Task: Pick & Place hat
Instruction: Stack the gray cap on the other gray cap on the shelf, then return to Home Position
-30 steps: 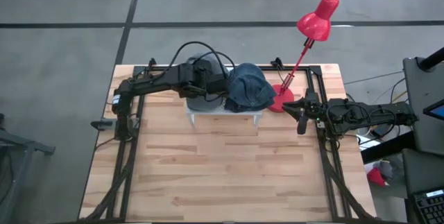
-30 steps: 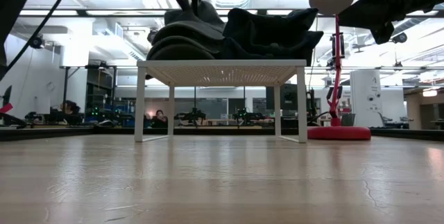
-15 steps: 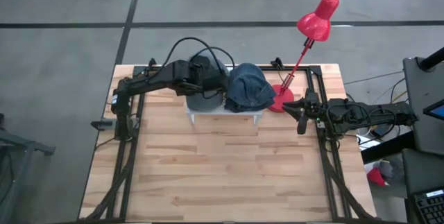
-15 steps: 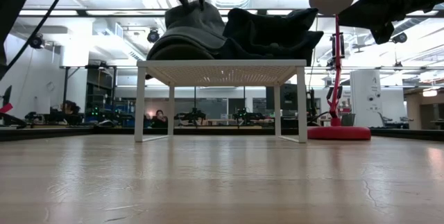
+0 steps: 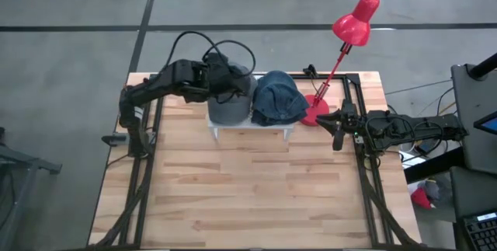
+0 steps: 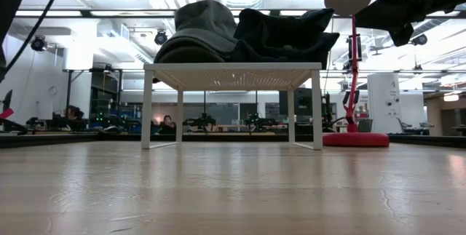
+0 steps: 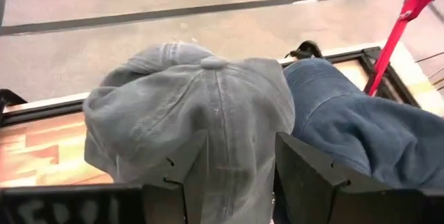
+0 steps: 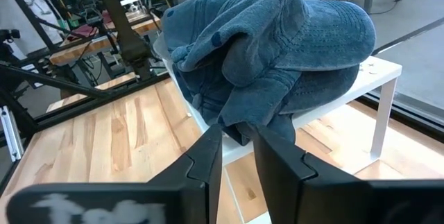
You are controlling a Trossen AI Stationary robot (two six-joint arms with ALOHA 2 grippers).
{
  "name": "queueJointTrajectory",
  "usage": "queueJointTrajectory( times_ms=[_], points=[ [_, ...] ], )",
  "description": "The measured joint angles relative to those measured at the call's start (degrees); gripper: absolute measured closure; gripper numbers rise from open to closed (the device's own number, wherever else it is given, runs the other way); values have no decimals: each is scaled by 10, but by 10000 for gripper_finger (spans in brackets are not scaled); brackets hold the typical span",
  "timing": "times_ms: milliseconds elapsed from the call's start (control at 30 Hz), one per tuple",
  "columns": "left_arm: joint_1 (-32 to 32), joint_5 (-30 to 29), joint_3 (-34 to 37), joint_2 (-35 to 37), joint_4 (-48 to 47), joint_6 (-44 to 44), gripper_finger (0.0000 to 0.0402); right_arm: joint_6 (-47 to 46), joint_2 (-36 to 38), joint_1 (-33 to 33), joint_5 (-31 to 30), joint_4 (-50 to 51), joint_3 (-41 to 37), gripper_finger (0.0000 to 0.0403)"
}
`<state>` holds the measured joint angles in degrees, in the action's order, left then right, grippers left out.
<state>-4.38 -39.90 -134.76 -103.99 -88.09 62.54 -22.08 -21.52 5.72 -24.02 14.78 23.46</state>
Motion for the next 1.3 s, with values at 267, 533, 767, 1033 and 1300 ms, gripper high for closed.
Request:
queueJointTrajectory(
  times_ms=[267, 533, 767, 1033, 1300],
  points=[
    [18, -34, 0, 34, -21, 0, 241, 0, 0, 0, 0, 0, 0, 314],
    [64, -113, 12, 78, -19, -59, 244, 0, 0, 0, 0, 0, 0, 328],
    [87, -129, 116, 150, -19, -71, 261, 0, 0, 0, 0, 0, 0, 334],
    [98, -131, 328, 271, -19, 31, 268, 0, 0, 0, 0, 0, 0, 321],
    [115, -136, 492, 383, 29, 20, 269, 0, 0, 0, 0, 0, 0, 313]
  ],
)
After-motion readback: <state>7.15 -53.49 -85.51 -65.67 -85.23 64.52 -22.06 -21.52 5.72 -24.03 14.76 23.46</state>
